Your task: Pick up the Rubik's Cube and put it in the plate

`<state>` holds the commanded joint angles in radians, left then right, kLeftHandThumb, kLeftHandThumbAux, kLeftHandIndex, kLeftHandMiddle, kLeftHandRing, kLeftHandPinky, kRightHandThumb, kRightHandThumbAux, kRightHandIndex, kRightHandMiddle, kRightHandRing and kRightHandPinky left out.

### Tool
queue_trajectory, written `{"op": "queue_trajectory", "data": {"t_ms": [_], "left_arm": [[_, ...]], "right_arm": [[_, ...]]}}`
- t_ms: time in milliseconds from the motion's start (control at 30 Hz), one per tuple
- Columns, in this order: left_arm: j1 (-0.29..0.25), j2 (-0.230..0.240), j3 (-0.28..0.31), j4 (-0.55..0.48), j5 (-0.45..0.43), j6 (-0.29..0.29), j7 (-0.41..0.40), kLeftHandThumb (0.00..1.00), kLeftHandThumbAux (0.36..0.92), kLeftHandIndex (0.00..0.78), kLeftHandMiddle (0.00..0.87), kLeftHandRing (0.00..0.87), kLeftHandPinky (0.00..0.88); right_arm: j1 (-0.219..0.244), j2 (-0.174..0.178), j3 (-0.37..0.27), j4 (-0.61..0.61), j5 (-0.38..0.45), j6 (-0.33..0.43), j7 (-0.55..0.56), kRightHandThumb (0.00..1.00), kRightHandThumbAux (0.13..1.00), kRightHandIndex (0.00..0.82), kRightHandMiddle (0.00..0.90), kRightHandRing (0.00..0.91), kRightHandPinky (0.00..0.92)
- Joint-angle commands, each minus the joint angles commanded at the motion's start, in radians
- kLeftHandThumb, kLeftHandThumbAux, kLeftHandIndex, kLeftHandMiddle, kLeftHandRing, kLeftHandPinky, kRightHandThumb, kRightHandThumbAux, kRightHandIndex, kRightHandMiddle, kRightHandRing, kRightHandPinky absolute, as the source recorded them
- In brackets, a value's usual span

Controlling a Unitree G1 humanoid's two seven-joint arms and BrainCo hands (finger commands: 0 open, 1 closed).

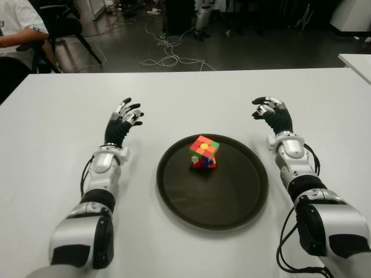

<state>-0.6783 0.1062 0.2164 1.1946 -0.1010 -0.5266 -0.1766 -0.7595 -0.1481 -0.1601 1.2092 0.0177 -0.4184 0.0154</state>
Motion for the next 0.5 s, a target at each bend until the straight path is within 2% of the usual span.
{"op": "queue_trajectory", "data": {"t_ms": [500], "left_arm": [[0.004,-0.004,-0.003,-0.007,0.002,-0.023,0.008,0.263,0.577,0.033,0.218,0.274,0.340]], "right_arm": [[0.000,0.006,-0.017,-0.001,0.016,-0.005,0.018,0.669,0.735,0.406,0.509,0.570,0.640]]}}
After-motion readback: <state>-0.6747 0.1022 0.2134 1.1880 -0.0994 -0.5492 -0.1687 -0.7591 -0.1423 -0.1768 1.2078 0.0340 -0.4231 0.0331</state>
